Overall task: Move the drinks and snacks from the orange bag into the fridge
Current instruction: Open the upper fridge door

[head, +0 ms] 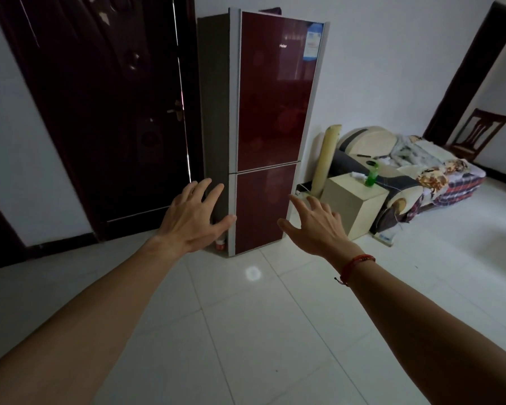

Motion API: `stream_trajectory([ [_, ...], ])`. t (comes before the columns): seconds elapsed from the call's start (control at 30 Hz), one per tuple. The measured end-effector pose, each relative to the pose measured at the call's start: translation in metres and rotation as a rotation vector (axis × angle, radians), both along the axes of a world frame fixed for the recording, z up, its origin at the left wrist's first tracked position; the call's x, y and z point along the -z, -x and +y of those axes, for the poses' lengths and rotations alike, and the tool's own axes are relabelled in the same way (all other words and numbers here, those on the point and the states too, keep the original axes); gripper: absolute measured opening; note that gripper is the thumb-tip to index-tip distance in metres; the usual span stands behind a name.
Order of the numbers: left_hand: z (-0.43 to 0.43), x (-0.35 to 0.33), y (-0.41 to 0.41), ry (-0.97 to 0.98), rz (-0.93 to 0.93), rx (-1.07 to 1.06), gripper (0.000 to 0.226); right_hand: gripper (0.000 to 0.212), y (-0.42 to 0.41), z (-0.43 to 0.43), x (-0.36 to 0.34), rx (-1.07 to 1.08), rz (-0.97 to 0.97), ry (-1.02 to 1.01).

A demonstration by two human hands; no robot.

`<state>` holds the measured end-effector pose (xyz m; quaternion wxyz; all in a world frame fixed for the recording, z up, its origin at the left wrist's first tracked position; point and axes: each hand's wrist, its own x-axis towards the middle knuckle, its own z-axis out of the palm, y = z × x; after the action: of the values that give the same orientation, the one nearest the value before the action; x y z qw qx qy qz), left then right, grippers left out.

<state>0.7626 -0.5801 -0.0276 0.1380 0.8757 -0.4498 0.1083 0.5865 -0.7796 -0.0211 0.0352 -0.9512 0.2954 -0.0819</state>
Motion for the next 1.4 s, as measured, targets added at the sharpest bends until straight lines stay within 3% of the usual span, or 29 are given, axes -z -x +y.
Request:
stream_trajectory([
  [0.2,-0.045,0.009,-0.077,-0.029,0.016,-0.002,0.098,0.073,-0.082,-0.057,0.011,-0.024,-0.015,-0.002],
  [0.7,-0.228,0.013,-0.279,-0.052,0.002,-0.055,0.094,0.073,-0.297,-0.248,0.016,-0.050,-0.020,-0.032],
  [1.4,-0.373,0.023,-0.518,0.044,0.019,0.014,0.086,0.076,-0.534,-0.380,0.007,-0.026,-0.090,-0.029],
])
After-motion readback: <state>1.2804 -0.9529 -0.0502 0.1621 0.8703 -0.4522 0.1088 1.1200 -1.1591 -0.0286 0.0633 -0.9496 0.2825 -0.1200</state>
